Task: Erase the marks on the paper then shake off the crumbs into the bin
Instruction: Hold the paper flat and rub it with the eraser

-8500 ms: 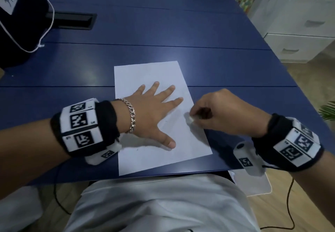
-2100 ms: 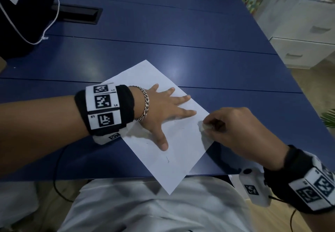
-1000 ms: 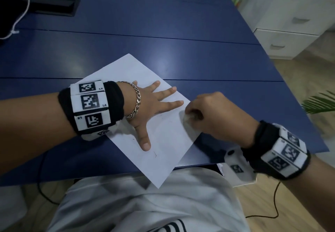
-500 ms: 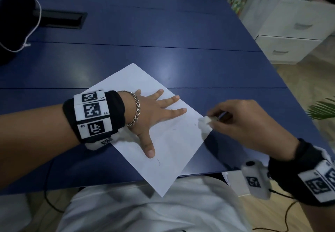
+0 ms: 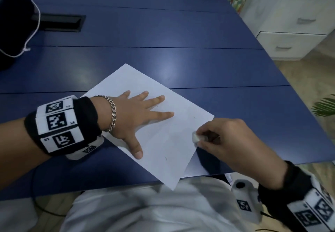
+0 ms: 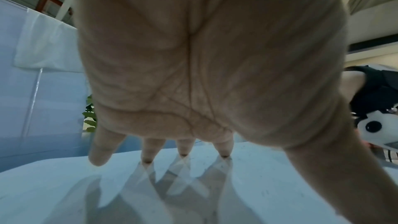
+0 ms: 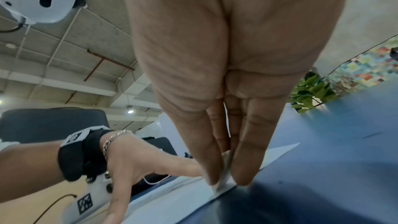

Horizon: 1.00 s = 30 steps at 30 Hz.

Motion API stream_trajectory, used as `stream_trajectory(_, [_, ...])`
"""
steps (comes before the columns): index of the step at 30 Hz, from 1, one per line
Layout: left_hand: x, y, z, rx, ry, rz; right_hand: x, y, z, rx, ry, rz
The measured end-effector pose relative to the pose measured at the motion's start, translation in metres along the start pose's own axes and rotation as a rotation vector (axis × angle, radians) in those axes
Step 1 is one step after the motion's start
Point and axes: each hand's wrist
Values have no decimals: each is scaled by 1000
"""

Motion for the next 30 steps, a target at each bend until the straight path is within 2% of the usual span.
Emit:
stream_trajectory(7, [-10,-8,-10,14,19,-85,-9,-19,6,-49,141,49])
stream_trajectory(11, [-10,-19,-13,-12,41,-46,-12,-40,15,-103,188,77])
stream_trajectory(17, [-12,-22,-14,-40,55,-6,-12,-56,15,-71,258,87])
stream_trajectory(22, [-14,-26,-14,-51,57,16,-4,-46,25,-126,264,209])
stream_trajectory(27, [-15,-27,-14,-59,44,20,-18,-62,18,-49,288,108])
stream_trajectory(30, [-15,-27,-15,-60,51,27,-2,-45,34,-114,303,225])
Point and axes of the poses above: each hand's wrist, its own y-axis away from the middle knuckle, its own x-axis out of the palm, z = x × y, and after that the axes turned 14 degrees about -y, right-handed
